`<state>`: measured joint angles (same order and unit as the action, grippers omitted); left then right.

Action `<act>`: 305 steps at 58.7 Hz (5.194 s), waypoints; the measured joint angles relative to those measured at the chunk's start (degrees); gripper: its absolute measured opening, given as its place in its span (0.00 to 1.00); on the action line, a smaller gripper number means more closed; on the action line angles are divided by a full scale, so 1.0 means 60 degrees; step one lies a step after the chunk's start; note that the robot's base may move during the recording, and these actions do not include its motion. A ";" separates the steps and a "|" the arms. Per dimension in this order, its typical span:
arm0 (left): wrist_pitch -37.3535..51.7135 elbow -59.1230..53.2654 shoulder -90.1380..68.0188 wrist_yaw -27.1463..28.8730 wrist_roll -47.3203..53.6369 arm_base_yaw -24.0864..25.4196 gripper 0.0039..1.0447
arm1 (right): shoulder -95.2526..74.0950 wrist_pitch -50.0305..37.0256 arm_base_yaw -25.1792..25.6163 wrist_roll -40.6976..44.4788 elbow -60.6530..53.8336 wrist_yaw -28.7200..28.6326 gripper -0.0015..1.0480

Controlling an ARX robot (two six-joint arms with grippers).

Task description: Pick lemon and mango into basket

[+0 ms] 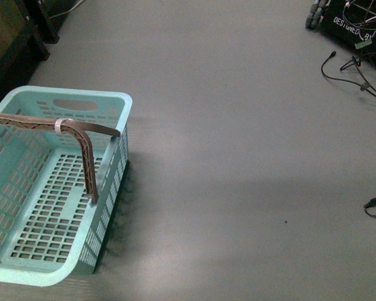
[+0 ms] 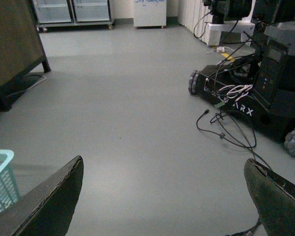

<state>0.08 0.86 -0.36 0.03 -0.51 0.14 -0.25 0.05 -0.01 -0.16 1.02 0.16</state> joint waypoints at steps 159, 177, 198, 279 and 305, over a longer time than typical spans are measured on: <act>0.5071 0.8069 -2.0291 0.0987 -1.2670 -0.0117 0.27 | 0.0000 0.0000 0.0000 0.0000 0.0000 -0.0004 0.92; 0.4098 0.6087 -1.6302 0.0710 -1.3737 0.0171 0.27 | 0.0000 0.0000 0.0000 0.0000 0.0000 -0.0004 0.92; 0.0204 0.6186 -1.0608 0.0229 -1.4524 0.0878 0.27 | 0.0000 0.0000 0.0000 0.0000 0.0000 -0.0004 0.92; -0.2342 0.7923 -0.7941 0.0036 -1.4141 0.0441 0.27 | 0.0000 0.0004 0.0000 0.0000 0.0000 -0.0022 0.92; -0.2342 0.7927 -0.7941 0.0036 -1.4138 0.0444 0.26 | 0.0000 0.0004 0.0000 -0.0004 0.0000 -0.0022 0.92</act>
<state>-13.98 48.42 -48.01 0.25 -85.34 2.81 -0.25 0.08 -0.01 -0.19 1.02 0.03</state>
